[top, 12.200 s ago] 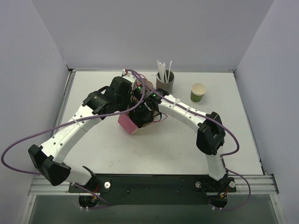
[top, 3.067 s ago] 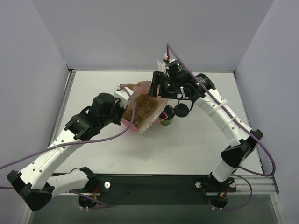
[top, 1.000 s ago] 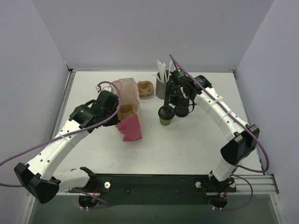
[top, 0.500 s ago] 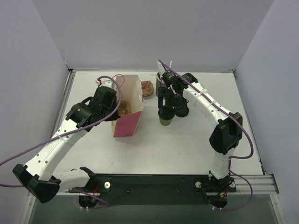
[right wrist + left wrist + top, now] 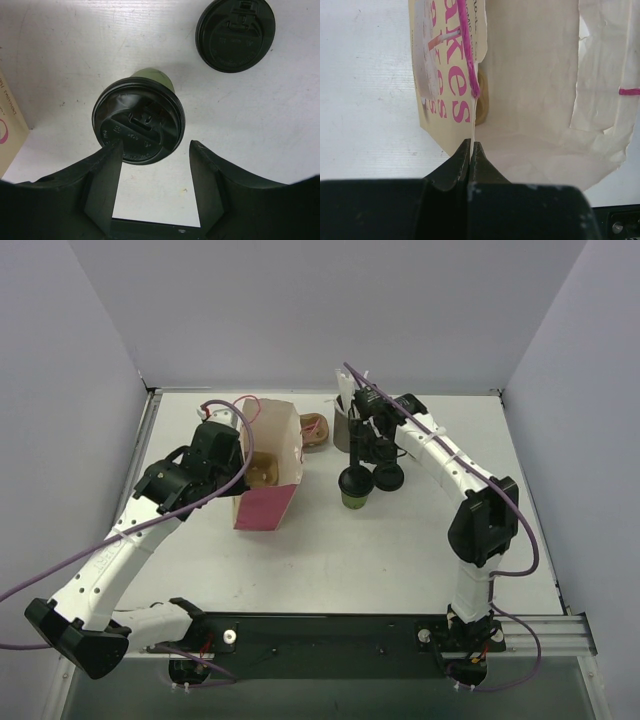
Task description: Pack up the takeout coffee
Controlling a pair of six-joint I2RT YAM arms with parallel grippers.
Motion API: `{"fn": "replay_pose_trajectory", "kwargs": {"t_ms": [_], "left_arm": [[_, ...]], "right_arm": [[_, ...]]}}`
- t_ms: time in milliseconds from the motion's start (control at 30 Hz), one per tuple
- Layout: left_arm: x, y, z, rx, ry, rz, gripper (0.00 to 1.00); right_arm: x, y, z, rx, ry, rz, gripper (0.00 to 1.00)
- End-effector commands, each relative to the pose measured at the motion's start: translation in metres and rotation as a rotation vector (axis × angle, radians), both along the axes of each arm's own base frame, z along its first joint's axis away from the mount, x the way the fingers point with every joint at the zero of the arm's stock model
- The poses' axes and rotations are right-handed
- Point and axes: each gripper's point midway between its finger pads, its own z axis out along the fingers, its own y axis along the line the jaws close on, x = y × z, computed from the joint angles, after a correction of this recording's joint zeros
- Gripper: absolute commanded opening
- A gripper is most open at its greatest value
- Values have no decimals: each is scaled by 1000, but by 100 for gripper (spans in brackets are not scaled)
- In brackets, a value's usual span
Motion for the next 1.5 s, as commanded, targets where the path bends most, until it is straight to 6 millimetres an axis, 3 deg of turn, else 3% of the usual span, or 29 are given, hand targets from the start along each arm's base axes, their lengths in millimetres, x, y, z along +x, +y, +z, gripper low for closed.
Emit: {"fn": "replay_pose_trajectory", "kwargs": {"t_ms": [0,100,300,600,1100,1200,1333,1467], "left_arm": [[8,-2,19,-45,-77,-11,0],[8,-3,15,-48,-68,-17,0],[11,-3,17,-52,-73,-16,0],[14,-5,17,-55,-68,-23,0],[17,-7,19,-61,-67,-28,0],[18,-6,18,-58,-64,-30,0],[19,-7,18,-58,-62,-32,0],[19,-7,18,-55,-59,-36,0]], "right_arm": [[5,4,-14,-10,4,22,52],[5,13,-20,32,8,39,53],[-6,6,-56,-13,78,25,53],[-11,4,-60,-13,94,10,53],[22,1,40,71,-217,-32,48],[25,6,46,91,-237,-17,41],[29,19,39,118,-228,28,28],[27,34,26,152,-206,74,22]]}}
